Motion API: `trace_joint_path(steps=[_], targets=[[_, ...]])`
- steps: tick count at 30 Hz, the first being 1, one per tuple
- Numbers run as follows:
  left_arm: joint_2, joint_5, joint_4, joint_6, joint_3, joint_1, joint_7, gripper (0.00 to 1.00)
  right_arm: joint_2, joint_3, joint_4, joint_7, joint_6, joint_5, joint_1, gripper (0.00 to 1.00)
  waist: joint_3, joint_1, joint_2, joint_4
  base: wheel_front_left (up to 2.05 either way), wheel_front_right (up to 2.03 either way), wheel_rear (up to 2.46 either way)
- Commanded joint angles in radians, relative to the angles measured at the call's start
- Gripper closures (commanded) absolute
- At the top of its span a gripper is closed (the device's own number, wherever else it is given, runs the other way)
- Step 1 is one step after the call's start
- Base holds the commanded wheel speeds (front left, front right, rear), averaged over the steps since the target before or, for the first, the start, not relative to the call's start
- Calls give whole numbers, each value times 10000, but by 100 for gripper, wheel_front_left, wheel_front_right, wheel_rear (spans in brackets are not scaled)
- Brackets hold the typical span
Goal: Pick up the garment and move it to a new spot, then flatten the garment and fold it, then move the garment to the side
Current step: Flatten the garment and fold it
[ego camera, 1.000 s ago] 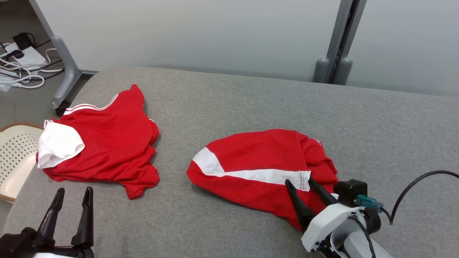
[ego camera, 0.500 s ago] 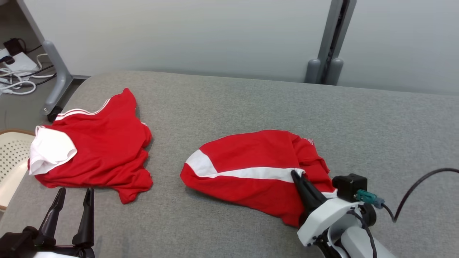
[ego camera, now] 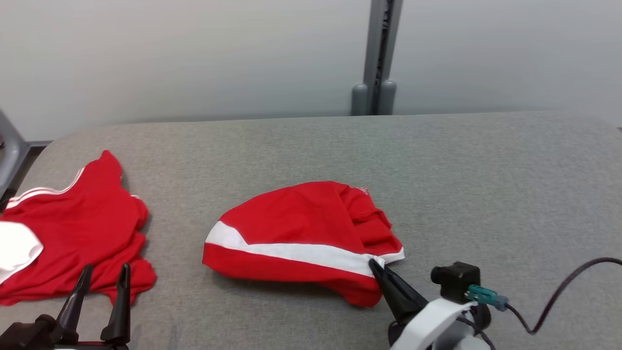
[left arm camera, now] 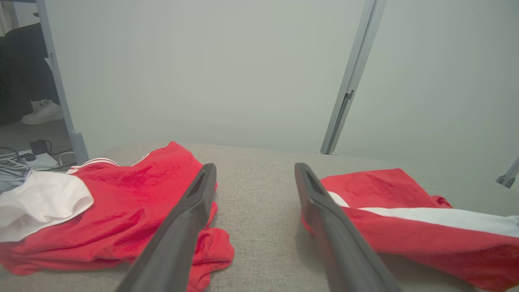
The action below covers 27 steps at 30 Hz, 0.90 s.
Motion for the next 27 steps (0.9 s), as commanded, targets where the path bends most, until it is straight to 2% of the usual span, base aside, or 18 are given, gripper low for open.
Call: trace_joint_path(steps=[1, 7, 10, 14, 20, 25, 26, 27], targets=[[35, 3, 0, 47, 27, 123, -9, 0, -252, -144, -208, 131, 23, -101, 220, 100, -49, 0, 0, -304, 0, 0, 0], [41, -48, 57, 29, 2, 105, -9, 0, -1075, -445, -1492, 964, 23, -221, 978, 100, 11, 0, 0, -682, 0, 0, 0], [74, -101, 120, 16, 14, 85, -9, 0, -1515, -1065, -2088, 1268, 24, -545, 1440, 100, 98, 0, 0, -780, 0, 0, 0], [115, -171, 229, 3, -30, 30, -9, 0, -1765, -1547, -2408, 1592, 24, -1030, 1792, 100, 195, 0, 0, -782, 0, 0, 0], [148, -257, 375, -14, -140, -73, -9, 0, -1755, -1952, -2349, 1841, 24, -1868, 2062, 100, 253, 0, 0, -682, 0, 0, 0], [158, -296, 514, -17, -289, -181, -9, 0, -1509, -2315, -2009, 1925, 22, -2415, 2264, 100, 239, 0, 0, -536, 0, 0, 0], [167, -309, 536, -14, -295, -192, -9, 0, -1432, -2377, -1938, 1915, 22, -2466, 2318, 75, 231, 0, 0, -511, 0, 0, 0], [177, -329, 557, -14, -294, -203, -11, 0, -1356, -2414, -1899, 1901, 22, -2485, 2352, 15, 223, 0, 0, -492, 0, 0, 0]])
